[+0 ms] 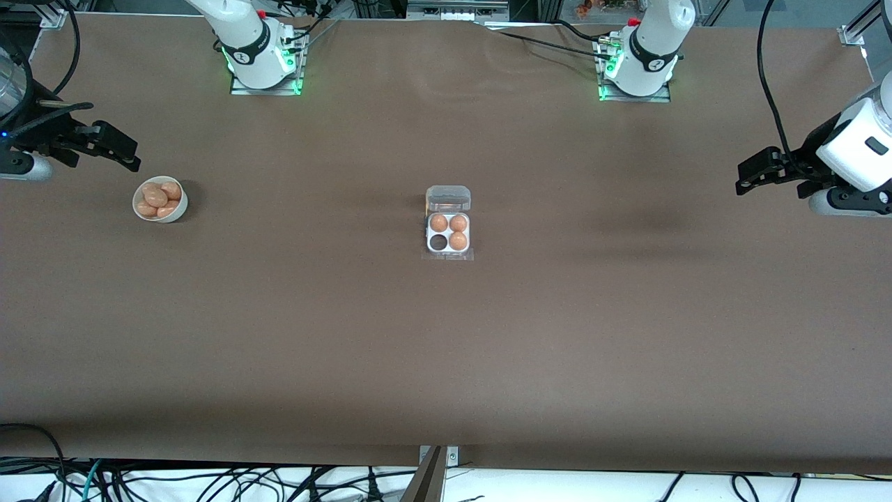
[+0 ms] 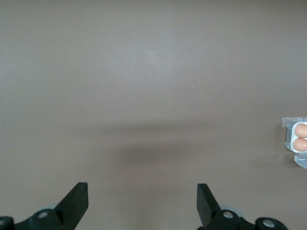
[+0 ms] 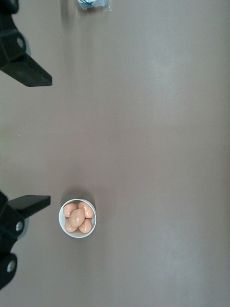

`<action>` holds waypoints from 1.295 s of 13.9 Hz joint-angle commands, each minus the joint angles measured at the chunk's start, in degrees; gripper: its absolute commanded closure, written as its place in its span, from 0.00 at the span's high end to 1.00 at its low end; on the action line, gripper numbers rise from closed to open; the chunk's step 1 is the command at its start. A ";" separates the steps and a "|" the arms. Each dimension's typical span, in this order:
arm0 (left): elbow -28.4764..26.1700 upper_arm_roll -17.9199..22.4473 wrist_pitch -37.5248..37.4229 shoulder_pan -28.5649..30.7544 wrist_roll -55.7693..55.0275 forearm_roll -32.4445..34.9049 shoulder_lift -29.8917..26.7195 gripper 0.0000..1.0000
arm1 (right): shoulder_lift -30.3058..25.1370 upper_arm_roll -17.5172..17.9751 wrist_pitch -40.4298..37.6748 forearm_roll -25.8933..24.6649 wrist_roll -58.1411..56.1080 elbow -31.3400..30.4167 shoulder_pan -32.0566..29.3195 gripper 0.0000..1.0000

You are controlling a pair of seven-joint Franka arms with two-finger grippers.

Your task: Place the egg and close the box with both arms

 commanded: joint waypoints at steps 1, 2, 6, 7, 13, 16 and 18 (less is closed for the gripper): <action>1.11 -0.75 -0.98 1.04 0.10 -0.73 0.54 1.00 | -0.67 -0.65 -0.15 0.36 -0.43 -0.37 0.67 1.00; 1.11 -0.75 -0.99 0.95 0.10 -0.73 0.54 1.00 | -0.59 -0.65 -0.15 0.19 -0.52 -0.37 0.76 1.00; 1.11 -0.75 -0.90 1.04 0.18 -0.73 0.54 1.00 | -0.15 -0.65 0.11 0.10 -0.43 -0.37 1.20 1.00; 1.11 -0.75 -0.98 1.04 0.18 -0.73 0.54 1.00 | -0.06 -0.65 0.20 0.18 -0.43 -0.37 1.20 1.00; 1.11 -0.84 -0.99 0.68 -0.34 -0.73 0.54 1.00 | 0.03 -0.57 0.03 0.18 -0.43 -0.28 1.20 1.00; 1.11 -0.84 -0.99 0.60 -0.34 -0.65 0.54 1.00 | 0.03 -0.48 -0.15 0.10 -0.43 -0.37 1.20 1.00; 1.11 -0.84 -0.99 0.60 -0.34 -0.56 0.54 1.00 | 0.03 -0.30 -0.24 0.18 -0.43 -0.28 1.20 1.00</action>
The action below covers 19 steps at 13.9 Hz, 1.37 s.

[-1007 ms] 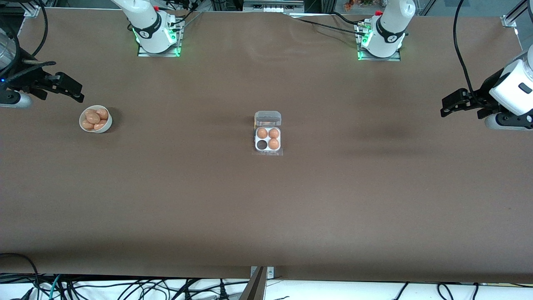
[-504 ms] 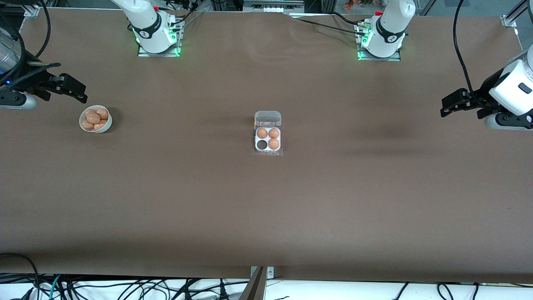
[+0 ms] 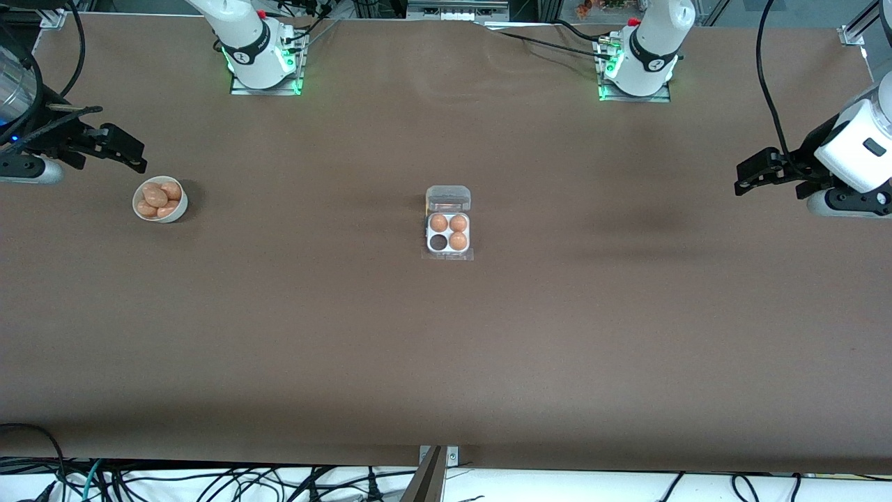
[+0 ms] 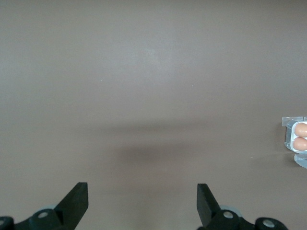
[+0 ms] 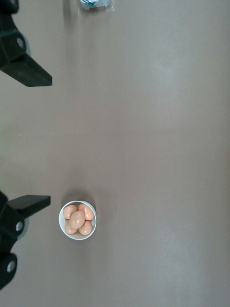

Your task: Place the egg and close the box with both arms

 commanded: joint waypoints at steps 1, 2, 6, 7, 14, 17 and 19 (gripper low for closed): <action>1.11 -0.42 -0.97 0.36 -0.34 -0.47 0.46 1.00 | -0.50 -0.21 -0.24 0.10 -0.43 -0.16 0.52 1.00; 1.11 -0.50 -0.97 0.36 -0.34 -0.56 0.46 1.00 | -0.50 -0.21 -0.07 0.19 -0.43 -0.07 0.52 1.00; 1.19 -0.50 -0.97 0.18 -0.34 -0.38 0.46 1.00 | -0.50 -0.12 -0.24 0.19 -0.34 -0.07 0.52 1.00; 1.19 -0.50 -0.97 0.10 -0.43 -0.38 0.46 1.00 | -0.50 -0.12 -0.15 0.10 -0.34 -0.07 0.52 1.00; 1.19 -0.50 -0.97 0.10 -0.34 -0.38 0.46 1.00 | -0.50 -0.12 -0.33 0.19 -0.25 -0.07 0.61 1.00; 1.19 -0.50 -0.97 0.10 -0.43 -0.29 0.46 1.00 | -0.50 0.05 -0.24 0.19 -0.25 -0.07 0.70 1.00; 1.19 -0.50 -0.97 0.10 -0.43 -0.29 0.46 1.00 | -0.50 0.67 -0.24 0.19 -0.25 -0.07 0.61 1.00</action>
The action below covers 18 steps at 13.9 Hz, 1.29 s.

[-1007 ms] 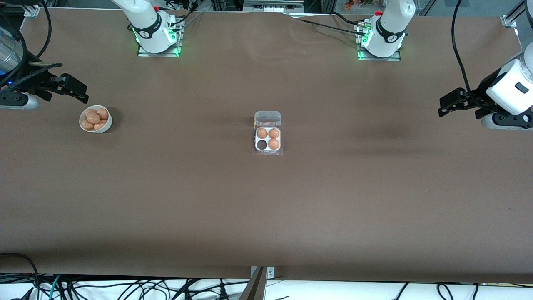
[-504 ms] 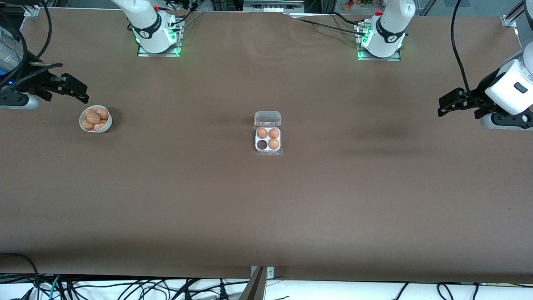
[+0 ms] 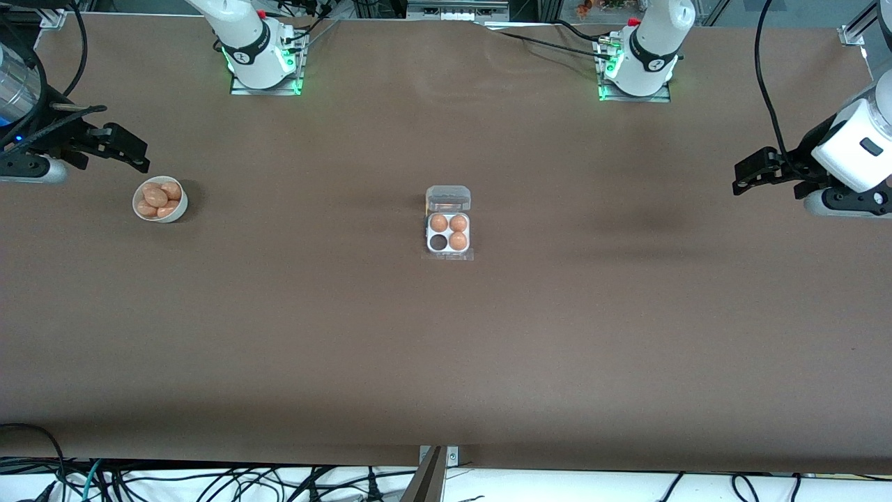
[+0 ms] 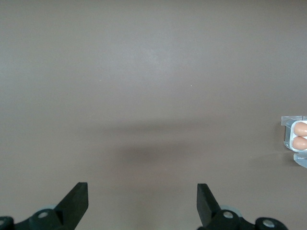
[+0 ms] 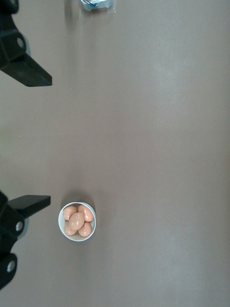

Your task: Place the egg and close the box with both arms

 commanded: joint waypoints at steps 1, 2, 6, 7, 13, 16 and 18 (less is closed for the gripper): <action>1.19 -0.26 -0.97 0.14 -0.43 -0.21 0.46 1.00 | -0.50 0.31 -0.15 0.19 -0.33 -0.07 0.24 1.00; 1.19 -0.26 -0.97 0.14 -0.43 -0.21 0.46 1.00 | -0.06 0.31 -0.06 0.19 -0.42 -0.16 0.33 1.00; 1.19 -0.26 -0.97 0.23 -0.34 -0.47 0.46 1.00 | 6.15 0.22 -0.85 -0.16 -4.28 0.19 -0.02 1.00; 1.19 -0.18 -0.97 0.14 -0.34 -0.38 0.46 1.00 | 7.40 -0.04 -1.12 -0.60 -4.29 -0.24 -0.28 1.00; 1.19 -0.18 -0.97 0.14 -0.34 -0.29 0.46 1.00 | 12.78 -3.36 6.51 -1.83 -12.87 -7.25 -3.01 1.00; 1.19 -0.18 -0.97 0.14 -0.34 -0.29 0.46 1.00 | 7.70 -9.43 19.49 -1.92 -24.91 -20.76 -3.01 1.00; 1.19 -0.26 -0.97 0.14 -0.34 -0.29 0.46 1.00 | 3.82 -12.33 27.50 -2.27 -30.63 -29.39 -3.01 1.00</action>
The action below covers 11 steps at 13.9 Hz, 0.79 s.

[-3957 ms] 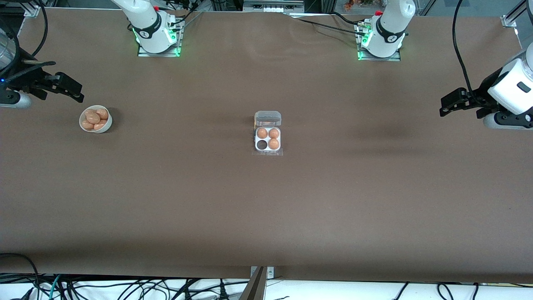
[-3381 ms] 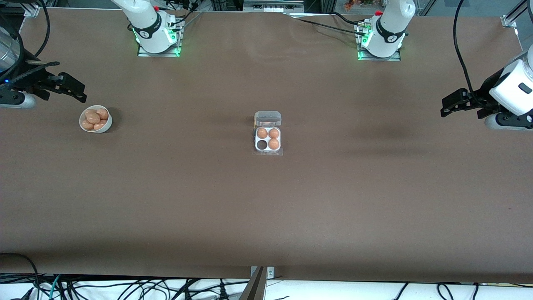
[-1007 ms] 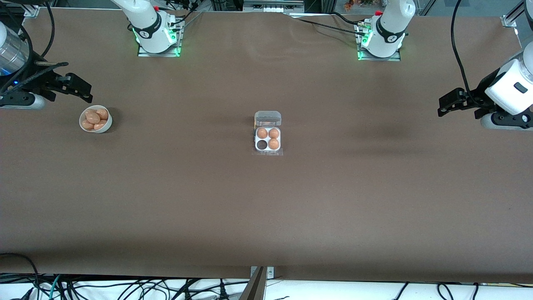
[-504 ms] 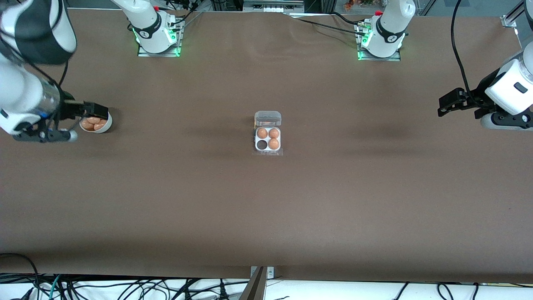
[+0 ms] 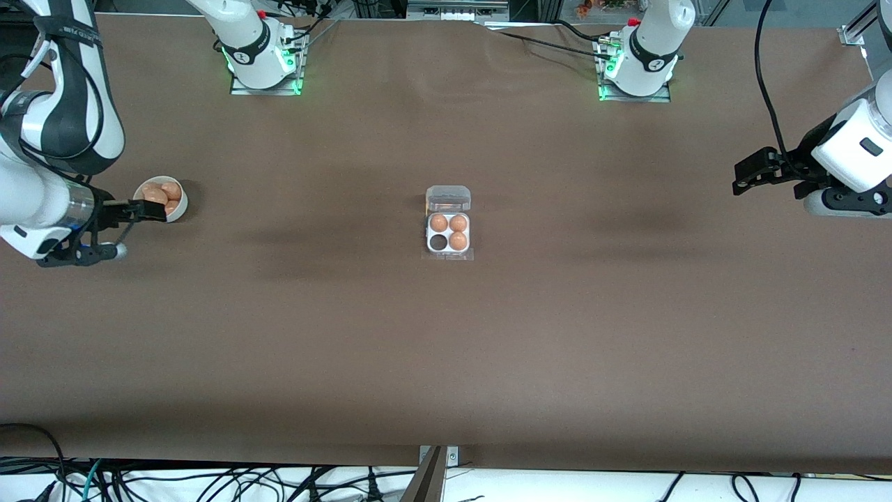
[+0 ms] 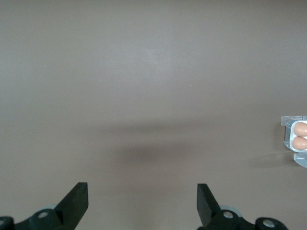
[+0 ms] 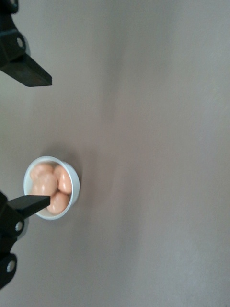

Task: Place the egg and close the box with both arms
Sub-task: 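Move the right gripper down over the white bowl of eggs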

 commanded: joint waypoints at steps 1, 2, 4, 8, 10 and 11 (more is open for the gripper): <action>1.20 -0.18 -0.97 0.14 -0.26 -0.29 0.46 1.00 | -8.59 -3.90 10.98 -0.83 -8.87 -14.89 -0.02 1.00; 1.20 -0.26 -0.97 0.14 -0.25 -0.29 0.46 1.00 | -9.12 -6.18 15.11 -0.83 -13.60 -17.88 -0.02 1.00; 1.20 -0.18 -0.97 0.14 -0.34 -0.29 0.46 1.00 | -9.13 -9.70 22.41 -0.66 -20.83 -22.29 -0.02 1.00; 1.20 -0.26 -0.97 0.14 -0.34 -0.38 0.46 1.00 | -9.39 -12.35 31.83 -0.39 -24.44 -31.16 -0.02 1.00; 1.20 -0.26 -0.97 0.14 -0.34 -0.38 0.46 1.00 | -8.87 -13.06 36.67 -0.39 -27.70 -33.29 -0.11 1.00; 1.20 -0.18 -0.97 0.14 -0.43 -0.38 0.46 1.00 | -8.43 -13.06 36.86 -0.39 -27.97 -33.29 -0.02 1.00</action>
